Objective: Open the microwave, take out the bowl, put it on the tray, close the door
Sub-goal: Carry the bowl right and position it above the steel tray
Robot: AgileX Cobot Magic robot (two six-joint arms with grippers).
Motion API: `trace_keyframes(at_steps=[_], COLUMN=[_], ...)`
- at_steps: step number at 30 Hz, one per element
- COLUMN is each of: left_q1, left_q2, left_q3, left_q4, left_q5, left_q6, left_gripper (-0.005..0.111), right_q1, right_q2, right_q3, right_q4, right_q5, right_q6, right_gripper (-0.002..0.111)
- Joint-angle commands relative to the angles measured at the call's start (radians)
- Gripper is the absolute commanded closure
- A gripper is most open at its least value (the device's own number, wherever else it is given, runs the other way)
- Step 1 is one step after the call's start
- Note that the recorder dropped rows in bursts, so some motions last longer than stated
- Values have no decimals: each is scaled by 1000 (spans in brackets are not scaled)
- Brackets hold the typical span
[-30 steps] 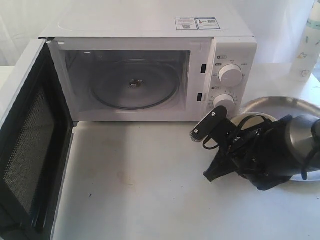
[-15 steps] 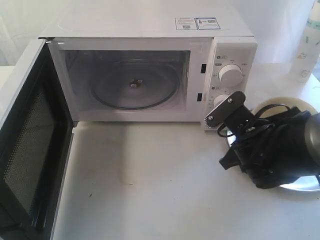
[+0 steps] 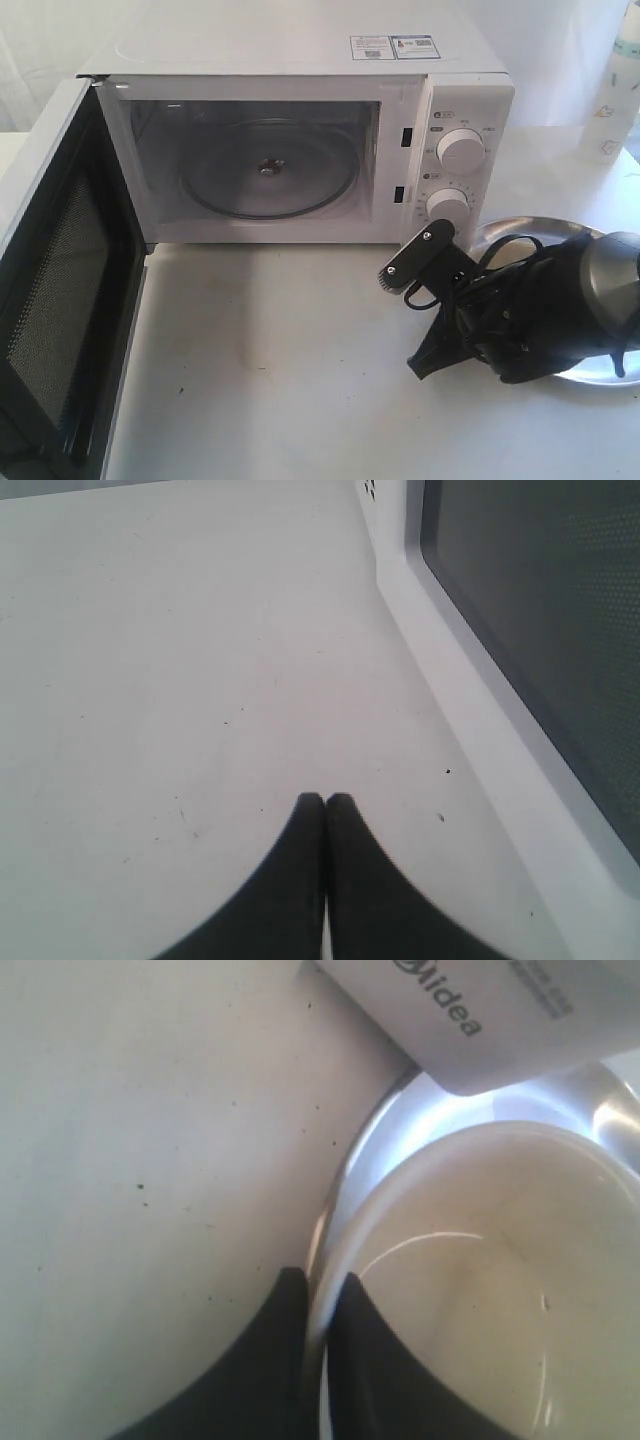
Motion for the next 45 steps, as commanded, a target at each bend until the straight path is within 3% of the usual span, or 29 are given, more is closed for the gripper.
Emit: trace_keyframes(at_steps=[1,8,15,21,30,33,38,42,45], left_q1=[-6,-6,-6,-6,-6,-6,-6,-6,-6], left_q2=[-2,-2,-2,-2,-2,-2,-2,-2,-2], left_q3=[-3,-3,-3,-3,-3,-3,-3,-3,-3], left_q4=[-9,-9,-9,-9,-9,-9,-9,-9,-9], left_q5=[2,2,2,2,2,2,2,2,2], left_q6=[0,0,0,0,0,0,0,0,0], left_gripper=[107,107,107,107,107,107,107,107,107], right_q1=[-1,-1,1,-5,-88,-110,-123,-123,-123], right_q2=[-3,-75,-254,-308,-133,-58,57,92,92], right_q3=[-1,-1,-1,-1,-1,-9,-54,-96,-118], right_q4=[145,411,562,321,-243,-246,-246,-246,-246], right_q5=[-12,229,84,92,97,132,235,240,250], right_q6=[-126,-298,-504,-389,185,319,338,351,353], right_gripper=[108,108,108,108,108,108,107,90,66])
